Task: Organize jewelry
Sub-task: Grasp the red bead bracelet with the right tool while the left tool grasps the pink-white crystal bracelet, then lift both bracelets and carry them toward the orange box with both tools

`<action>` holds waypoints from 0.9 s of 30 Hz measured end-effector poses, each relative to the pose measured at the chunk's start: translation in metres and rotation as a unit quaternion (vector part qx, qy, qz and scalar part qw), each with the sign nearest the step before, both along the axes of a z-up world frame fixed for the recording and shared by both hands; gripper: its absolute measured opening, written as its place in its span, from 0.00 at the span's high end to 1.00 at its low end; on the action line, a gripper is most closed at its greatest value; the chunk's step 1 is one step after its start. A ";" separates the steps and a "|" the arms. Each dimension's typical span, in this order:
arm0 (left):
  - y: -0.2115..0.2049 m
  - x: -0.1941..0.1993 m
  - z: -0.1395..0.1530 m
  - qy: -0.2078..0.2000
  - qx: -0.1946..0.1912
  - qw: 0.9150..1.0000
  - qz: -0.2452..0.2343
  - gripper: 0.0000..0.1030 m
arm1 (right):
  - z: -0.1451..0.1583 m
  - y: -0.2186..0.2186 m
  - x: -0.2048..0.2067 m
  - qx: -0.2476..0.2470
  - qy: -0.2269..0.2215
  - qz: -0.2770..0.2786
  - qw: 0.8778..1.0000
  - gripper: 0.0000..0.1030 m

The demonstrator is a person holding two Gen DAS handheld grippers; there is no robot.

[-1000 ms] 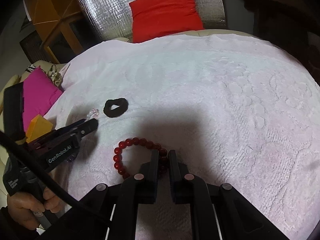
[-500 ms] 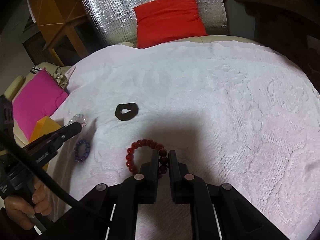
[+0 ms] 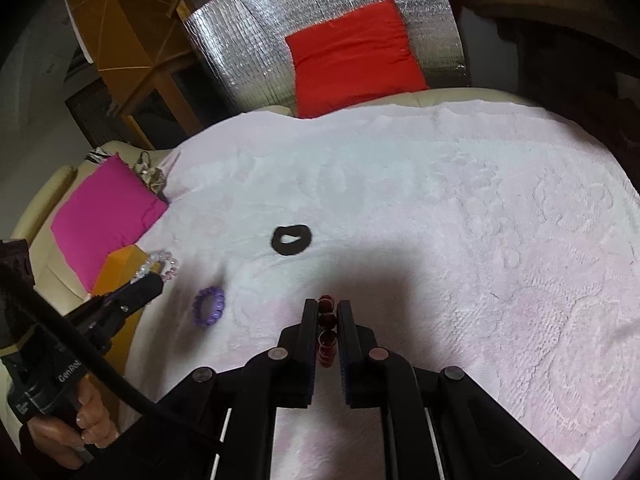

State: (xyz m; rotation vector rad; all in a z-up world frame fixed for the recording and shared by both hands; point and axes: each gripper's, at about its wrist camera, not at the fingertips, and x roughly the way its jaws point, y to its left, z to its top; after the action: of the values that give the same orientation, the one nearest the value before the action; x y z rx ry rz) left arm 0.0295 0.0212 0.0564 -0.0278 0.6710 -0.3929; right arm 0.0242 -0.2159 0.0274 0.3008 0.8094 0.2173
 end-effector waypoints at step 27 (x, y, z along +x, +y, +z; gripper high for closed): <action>0.047 -0.017 -0.005 0.008 0.026 0.997 0.074 0.91 | -0.029 0.019 0.003 -0.032 0.080 0.030 0.996 0.90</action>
State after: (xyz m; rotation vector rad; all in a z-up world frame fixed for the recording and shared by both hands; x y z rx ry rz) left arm 0.0125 0.0682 0.0510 -0.0316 0.6902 -0.2323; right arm 0.0274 -0.1966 -0.0018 0.2367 0.9820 0.2253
